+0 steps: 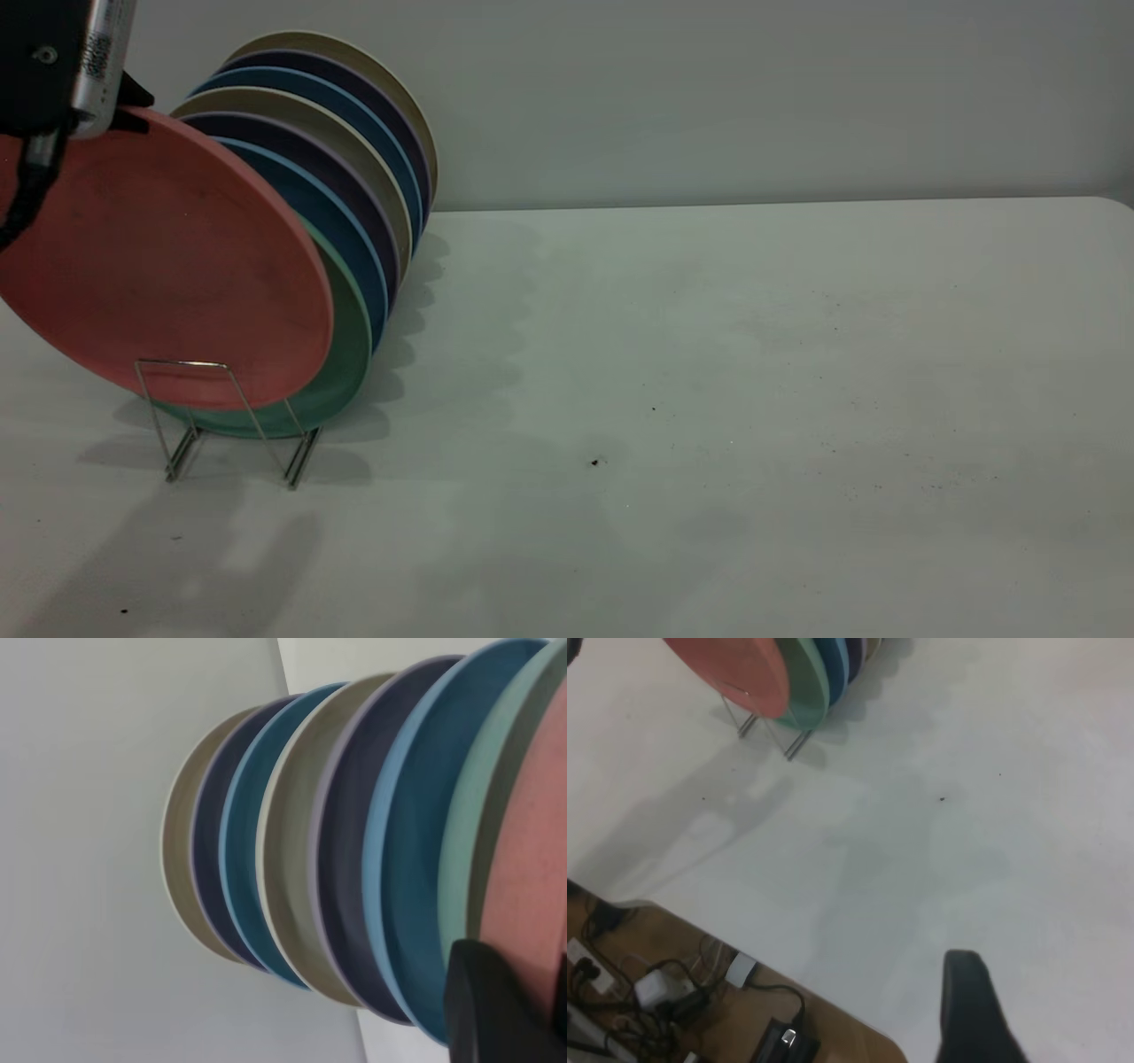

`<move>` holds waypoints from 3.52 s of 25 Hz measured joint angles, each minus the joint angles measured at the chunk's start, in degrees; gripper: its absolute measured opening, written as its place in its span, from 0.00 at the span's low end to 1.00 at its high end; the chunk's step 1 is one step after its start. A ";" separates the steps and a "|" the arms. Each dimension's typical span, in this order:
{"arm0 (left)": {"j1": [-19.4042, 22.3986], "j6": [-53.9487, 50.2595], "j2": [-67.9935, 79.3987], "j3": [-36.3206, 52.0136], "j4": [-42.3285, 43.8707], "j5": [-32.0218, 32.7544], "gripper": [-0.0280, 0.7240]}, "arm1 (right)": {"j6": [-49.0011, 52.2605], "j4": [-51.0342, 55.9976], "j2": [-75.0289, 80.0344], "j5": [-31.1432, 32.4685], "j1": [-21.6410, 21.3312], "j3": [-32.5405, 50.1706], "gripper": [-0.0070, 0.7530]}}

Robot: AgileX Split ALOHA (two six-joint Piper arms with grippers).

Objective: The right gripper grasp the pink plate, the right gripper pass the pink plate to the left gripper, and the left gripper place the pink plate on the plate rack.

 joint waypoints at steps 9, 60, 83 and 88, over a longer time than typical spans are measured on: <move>0.00 -3.45 0.00 0.02 0.00 -0.99 0.32 | -0.05 0.00 0.00 0.26 0.00 0.00 0.61; 0.00 -109.19 -41.06 1.50 18.62 69.88 0.65 | 29.19 -38.99 -4.47 -5.20 21.74 8.78 0.61; 0.00 -110.52 -66.29 12.74 20.32 67.46 0.65 | 31.07 -39.41 -14.50 -4.84 26.54 9.07 0.61; 0.00 -110.52 -66.84 12.74 20.32 67.46 0.65 | 31.07 -39.41 -15.01 -4.84 26.54 9.07 0.61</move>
